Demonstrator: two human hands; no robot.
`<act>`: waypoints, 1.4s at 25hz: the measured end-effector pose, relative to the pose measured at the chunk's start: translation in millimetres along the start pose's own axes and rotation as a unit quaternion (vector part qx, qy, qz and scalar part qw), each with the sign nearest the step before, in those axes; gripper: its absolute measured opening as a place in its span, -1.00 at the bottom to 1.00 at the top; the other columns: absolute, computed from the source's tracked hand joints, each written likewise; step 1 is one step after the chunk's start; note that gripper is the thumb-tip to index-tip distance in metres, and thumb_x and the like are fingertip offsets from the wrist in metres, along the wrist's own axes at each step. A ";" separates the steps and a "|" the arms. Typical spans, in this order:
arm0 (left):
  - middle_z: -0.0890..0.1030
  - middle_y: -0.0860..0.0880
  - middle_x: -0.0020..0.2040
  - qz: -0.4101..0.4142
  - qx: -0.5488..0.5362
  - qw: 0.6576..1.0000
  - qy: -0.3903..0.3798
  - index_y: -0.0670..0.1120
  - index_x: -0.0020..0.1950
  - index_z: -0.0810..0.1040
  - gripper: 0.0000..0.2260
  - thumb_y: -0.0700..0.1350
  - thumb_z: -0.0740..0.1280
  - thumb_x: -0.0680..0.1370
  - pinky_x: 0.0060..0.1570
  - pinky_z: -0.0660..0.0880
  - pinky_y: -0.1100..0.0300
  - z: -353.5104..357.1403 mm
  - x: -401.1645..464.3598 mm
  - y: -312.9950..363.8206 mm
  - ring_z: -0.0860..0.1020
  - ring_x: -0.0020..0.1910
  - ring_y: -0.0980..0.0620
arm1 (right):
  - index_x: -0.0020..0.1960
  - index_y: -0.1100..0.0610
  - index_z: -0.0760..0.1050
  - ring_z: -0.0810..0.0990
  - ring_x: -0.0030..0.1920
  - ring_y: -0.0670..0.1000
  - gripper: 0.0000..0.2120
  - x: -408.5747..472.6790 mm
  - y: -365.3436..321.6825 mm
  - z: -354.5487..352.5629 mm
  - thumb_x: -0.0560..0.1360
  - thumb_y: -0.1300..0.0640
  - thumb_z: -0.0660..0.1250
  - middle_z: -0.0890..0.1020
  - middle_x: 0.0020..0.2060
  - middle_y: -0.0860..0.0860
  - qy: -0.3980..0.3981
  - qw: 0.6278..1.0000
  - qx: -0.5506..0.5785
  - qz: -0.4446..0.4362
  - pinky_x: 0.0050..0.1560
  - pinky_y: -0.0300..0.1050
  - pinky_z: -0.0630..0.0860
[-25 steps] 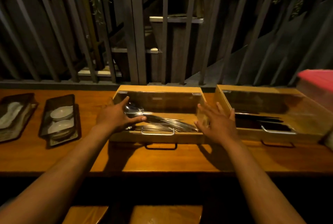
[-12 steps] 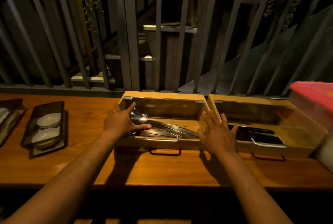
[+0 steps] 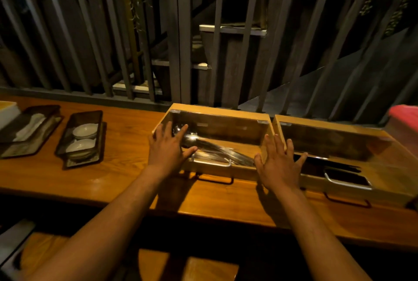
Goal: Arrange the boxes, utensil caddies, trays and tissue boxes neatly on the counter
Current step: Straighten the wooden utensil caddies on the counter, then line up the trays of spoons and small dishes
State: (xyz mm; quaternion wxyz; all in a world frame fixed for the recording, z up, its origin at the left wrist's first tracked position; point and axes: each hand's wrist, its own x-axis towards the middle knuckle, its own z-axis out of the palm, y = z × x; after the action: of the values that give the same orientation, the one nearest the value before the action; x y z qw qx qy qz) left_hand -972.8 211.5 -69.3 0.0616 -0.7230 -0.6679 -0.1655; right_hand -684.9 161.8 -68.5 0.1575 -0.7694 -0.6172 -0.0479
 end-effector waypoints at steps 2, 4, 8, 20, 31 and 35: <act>0.17 -0.14 0.56 0.024 -0.029 0.999 0.007 0.17 0.54 0.18 -0.38 0.31 0.22 0.52 0.42 0.20 -0.15 -3.0 -24.9 2.4 0.09 0.53 -0.20 | 0.57 -0.08 0.04 -0.11 0.57 0.18 -0.37 -8.8 -11.3 -1.6 0.57 -0.13 0.17 0.03 0.59 0.03 0.005 0.998 0.046 0.030 0.46 0.44 -0.10; 0.30 -0.07 0.50 0.028 -0.075 0.997 0.009 0.16 0.45 0.35 -0.51 0.22 0.27 0.54 0.35 0.32 -0.07 -10.0 -49.3 -6.5 0.22 0.48 -0.11 | 0.52 -0.06 0.23 -0.06 0.57 0.16 -0.41 -26.2 -34.2 -0.7 0.52 -0.07 0.29 0.12 0.57 0.04 0.047 0.992 0.112 0.029 0.48 0.38 -0.10; 0.59 0.00 0.19 0.021 -0.102 0.992 0.068 0.09 0.19 0.61 -0.72 0.13 0.34 0.52 0.01 0.46 0.07 -29.6 -88.9 -65.9 0.51 0.20 -0.04 | 0.37 -0.11 0.44 0.12 0.53 0.08 -0.55 -65.6 -117.2 1.2 0.49 -0.05 0.35 0.31 0.49 -0.02 0.062 0.976 0.199 -0.069 0.51 0.23 0.02; 0.62 0.04 0.10 -0.064 -0.088 0.990 0.088 0.07 0.16 0.62 -0.74 0.11 0.35 0.52 -0.03 0.50 0.09 -67.6 -145.2 -334.3 0.53 0.13 -0.01 | 0.20 -0.08 0.59 0.42 0.29 0.03 -0.68 -141.4 -400.7 61.7 0.46 -0.08 0.35 0.53 0.26 -0.05 0.000 0.959 0.233 -0.162 0.28 0.04 0.37; 0.57 0.09 0.20 -0.048 -0.104 0.992 0.056 0.12 0.25 0.55 -0.70 0.15 0.28 0.55 0.09 0.44 0.18 -72.5 -137.9 -393.1 0.46 0.22 0.07 | 0.41 -0.01 0.35 0.25 0.42 0.24 -0.23 -88.2 -531.2 87.9 0.33 -0.36 0.42 0.24 0.47 0.12 -0.091 0.985 0.130 -0.064 0.31 0.19 0.34; 0.56 0.10 0.23 -0.044 -0.092 0.994 0.047 0.13 0.28 0.53 -0.69 0.13 0.26 0.56 0.10 0.40 0.19 -70.8 -106.3 -394.1 0.44 0.24 0.08 | 0.45 -0.02 0.20 0.30 0.39 0.26 -0.12 -64.8 -538.7 111.6 0.29 -0.35 0.46 0.29 0.43 0.17 -0.129 0.984 0.111 -0.049 0.29 0.18 0.38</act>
State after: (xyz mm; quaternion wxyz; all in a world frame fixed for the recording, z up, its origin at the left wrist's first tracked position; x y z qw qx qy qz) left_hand -1378.2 128.6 -89.1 0.0193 -0.6871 -0.6772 -0.2624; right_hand -1233.2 236.5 -92.7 0.1585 -0.7157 -0.6707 0.1131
